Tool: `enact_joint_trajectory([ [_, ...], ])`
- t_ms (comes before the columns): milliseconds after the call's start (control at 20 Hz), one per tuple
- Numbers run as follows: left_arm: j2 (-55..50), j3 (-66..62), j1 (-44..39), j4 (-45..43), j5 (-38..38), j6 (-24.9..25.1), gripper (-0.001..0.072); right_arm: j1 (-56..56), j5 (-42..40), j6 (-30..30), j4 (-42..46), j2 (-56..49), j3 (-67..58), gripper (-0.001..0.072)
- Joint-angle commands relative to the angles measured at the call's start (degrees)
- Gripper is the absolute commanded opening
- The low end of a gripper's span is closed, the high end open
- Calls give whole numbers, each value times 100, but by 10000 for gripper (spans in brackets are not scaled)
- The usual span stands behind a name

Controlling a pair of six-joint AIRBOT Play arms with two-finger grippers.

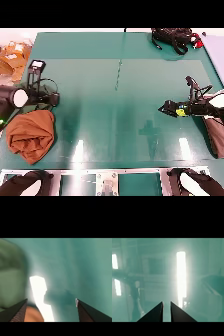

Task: Fold the shirts.

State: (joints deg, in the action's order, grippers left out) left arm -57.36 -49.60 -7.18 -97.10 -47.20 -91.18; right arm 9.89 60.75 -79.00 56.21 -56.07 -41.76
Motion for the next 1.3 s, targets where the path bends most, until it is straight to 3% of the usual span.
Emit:
enact_joint_trajectory([
  [0, -557, 2, 605, -1040, 581, -179, 720, -4, -175, -2, -28, 2, 2, 130],
  [350, -2428, 0, 1025, -1025, 1764, 35, 707, -4, -227, -2, -31, 2, 2, 130],
  [400, -2588, 0, 1027, -1029, 1790, 37, 549, -4, -229, -2, -31, 2, 2, 130],
  [450, -2677, 0, 1027, -1056, 1742, 52, 224, -4, -227, -2, -31, 2, 2, 130],
  [500, -2669, -15, 1027, -1051, 1646, 140, 18, -4, -225, -2, -31, 2, 2, 130],
  [600, -2638, -304, 1008, -992, 1335, 120, 18, -4, -225, -4, -31, 2, 2, 128],
  [750, -2581, -1473, 776, -697, 15, 269, 18, -4, -186, -4, -33, 2, 0, 117],
  [850, -2374, -2411, 367, -389, -603, 719, 18, -4, -155, -4, -33, 2, -20, 30],
  [1100, -2061, -4588, -1040, 896, -1224, 918, 18, 0, 44, -2, -28, 7, -319, 13],
  [1250, -2063, -4942, -2002, 1558, -1152, 907, 18, 92, 219, -4, -31, 9, -586, 13],
])
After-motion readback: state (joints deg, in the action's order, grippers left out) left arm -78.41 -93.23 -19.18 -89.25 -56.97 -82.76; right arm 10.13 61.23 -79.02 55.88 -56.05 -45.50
